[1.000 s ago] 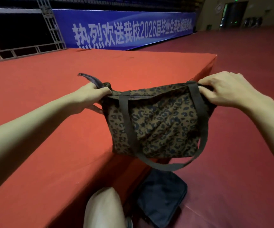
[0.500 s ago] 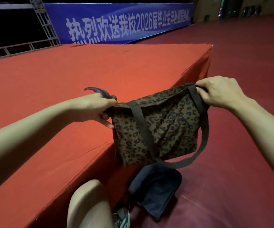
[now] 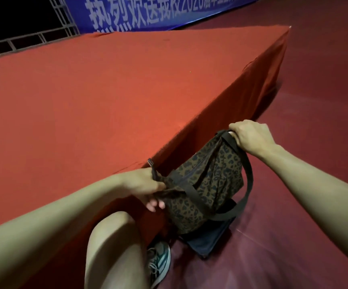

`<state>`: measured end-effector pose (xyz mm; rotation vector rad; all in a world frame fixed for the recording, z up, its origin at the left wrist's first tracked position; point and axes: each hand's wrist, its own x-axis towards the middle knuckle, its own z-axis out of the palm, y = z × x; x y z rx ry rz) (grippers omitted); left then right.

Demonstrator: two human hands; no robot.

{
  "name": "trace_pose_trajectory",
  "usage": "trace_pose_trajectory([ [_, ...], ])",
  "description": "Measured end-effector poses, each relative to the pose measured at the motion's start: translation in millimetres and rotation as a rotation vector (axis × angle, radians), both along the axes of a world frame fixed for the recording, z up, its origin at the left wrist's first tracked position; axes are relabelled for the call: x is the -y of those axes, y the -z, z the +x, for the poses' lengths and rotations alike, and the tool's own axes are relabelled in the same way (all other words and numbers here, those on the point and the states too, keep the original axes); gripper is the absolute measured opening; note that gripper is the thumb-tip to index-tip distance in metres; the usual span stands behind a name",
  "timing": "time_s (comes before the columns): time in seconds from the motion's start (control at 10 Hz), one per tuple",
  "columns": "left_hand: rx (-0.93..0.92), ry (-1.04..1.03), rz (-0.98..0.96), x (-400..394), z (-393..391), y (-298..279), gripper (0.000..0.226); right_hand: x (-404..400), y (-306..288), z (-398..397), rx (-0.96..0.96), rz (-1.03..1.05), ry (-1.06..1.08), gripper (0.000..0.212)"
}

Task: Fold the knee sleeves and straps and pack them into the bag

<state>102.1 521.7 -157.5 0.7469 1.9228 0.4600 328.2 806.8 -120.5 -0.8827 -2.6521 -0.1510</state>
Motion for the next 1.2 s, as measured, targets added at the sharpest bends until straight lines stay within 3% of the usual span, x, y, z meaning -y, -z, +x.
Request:
trace_pose_trajectory([
  [0.3, -0.053, 0.177, -0.111, 16.0, 28.9, 51.4, 0.028, 13.2, 132.6, -31.1, 0.274, -0.153, 0.051, 0.011],
  [0.4, -0.059, 0.149, -0.05, 7.5, 25.9, 56.4, 0.021, 14.3, 166.0, -28.3, 0.417, -0.191, 0.088, 0.047],
  [0.6, -0.186, 0.222, -0.029, -10.5, 23.2, 60.8, 0.022, 4.3, 163.5, -25.5, 0.462, -0.345, 0.09, 0.051],
  [0.7, -0.297, 0.273, -0.035, -7.9, 14.5, 61.1, 0.028, 8.1, 156.1, -30.9, 0.434, -0.387, 0.102, 0.049],
  [0.8, -0.415, 0.289, -0.01, -0.9, 5.5, 53.8, 0.028, 18.1, 148.4, -34.3, 0.276, -0.363, 0.089, 0.026],
  [0.9, -0.465, 0.289, 0.041, 5.7, -1.0, 42.0, 0.022, 32.2, 138.4, -43.8, 0.181, -0.329, 0.061, 0.019],
  [1.1, -0.48, 0.302, 0.178, 21.6, -9.1, -4.7, 0.018, 69.5, 90.0, -69.3, 0.055, -0.32, 0.003, 0.025],
  [1.2, -0.166, 0.088, 0.287, 37.0, -7.6, -36.9, 0.023, 91.4, 50.9, -88.1, -0.109, -0.354, 0.013, 0.022],
])
